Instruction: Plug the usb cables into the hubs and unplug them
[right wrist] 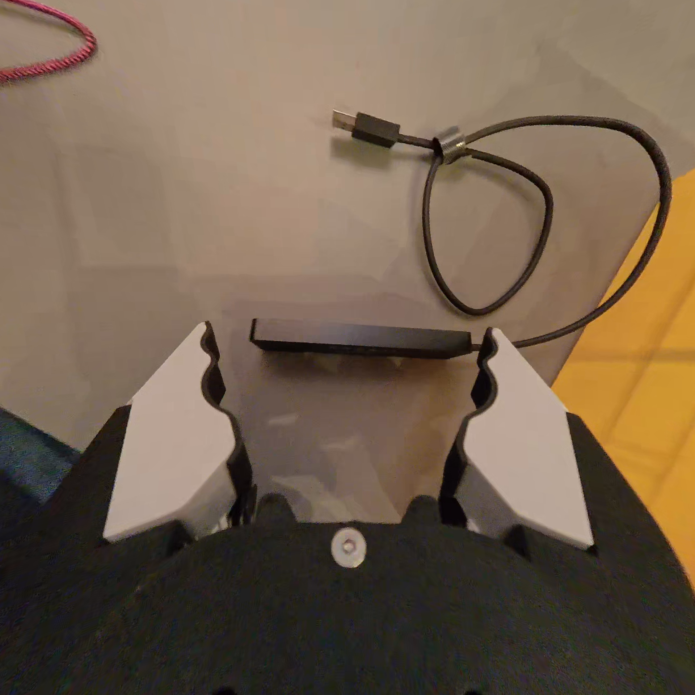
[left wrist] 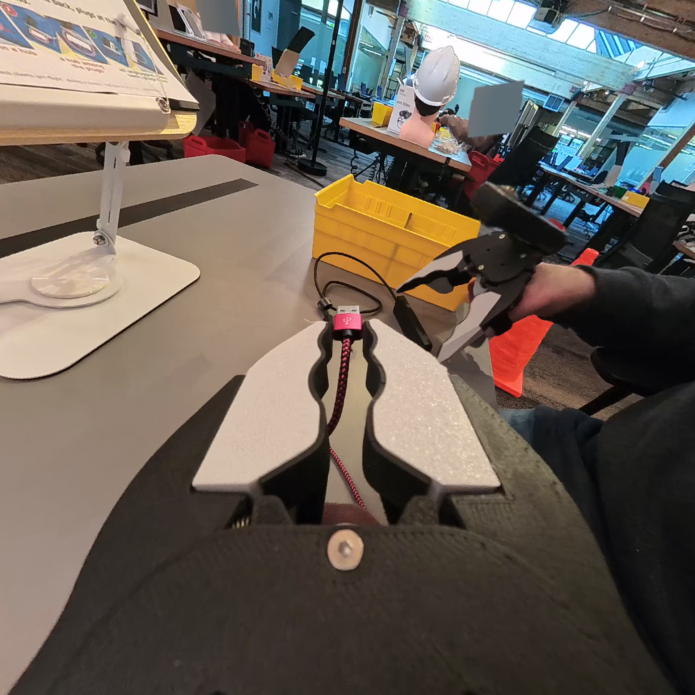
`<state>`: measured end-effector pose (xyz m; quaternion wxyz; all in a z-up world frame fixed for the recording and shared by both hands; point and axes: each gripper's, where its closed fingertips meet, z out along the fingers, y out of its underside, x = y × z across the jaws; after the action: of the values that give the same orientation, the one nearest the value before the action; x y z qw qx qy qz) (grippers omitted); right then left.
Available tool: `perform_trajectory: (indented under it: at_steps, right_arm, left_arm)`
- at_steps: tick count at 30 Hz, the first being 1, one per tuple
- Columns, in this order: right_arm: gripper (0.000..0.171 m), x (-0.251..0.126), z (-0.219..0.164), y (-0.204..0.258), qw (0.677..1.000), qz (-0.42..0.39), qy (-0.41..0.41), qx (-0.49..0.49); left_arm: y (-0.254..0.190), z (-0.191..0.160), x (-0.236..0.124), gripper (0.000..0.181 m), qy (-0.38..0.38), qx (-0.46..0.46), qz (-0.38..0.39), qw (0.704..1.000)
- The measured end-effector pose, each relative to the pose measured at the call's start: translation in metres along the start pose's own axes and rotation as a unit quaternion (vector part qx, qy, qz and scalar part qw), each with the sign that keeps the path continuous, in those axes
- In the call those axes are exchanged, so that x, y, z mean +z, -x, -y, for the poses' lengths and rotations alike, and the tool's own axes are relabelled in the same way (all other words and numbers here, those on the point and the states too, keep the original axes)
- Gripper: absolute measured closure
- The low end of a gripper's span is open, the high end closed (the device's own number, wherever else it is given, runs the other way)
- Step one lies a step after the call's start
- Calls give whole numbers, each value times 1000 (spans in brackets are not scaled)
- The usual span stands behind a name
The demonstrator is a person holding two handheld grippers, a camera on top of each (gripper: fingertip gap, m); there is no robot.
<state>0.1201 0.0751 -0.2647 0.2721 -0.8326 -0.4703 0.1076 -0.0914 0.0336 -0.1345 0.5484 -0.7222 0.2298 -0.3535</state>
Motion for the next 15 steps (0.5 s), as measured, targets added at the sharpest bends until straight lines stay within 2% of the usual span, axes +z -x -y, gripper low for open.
perform_trajectory:
  at_steps: [3,8,15]
  right_arm:
    - [44,11,-11,-7,999,-16,33,-5]
    - [45,13,-12,-8,999,-12,40,1]
    - [45,11,13,14,996,77,-43,30]
  left_arm:
    - [1,-1,0,166,-1,-3,-2,1000]
    - [3,-4,-1,166,-1,-9,-4,1000]
    - [4,-4,-1,166,-3,-11,-4,1000]
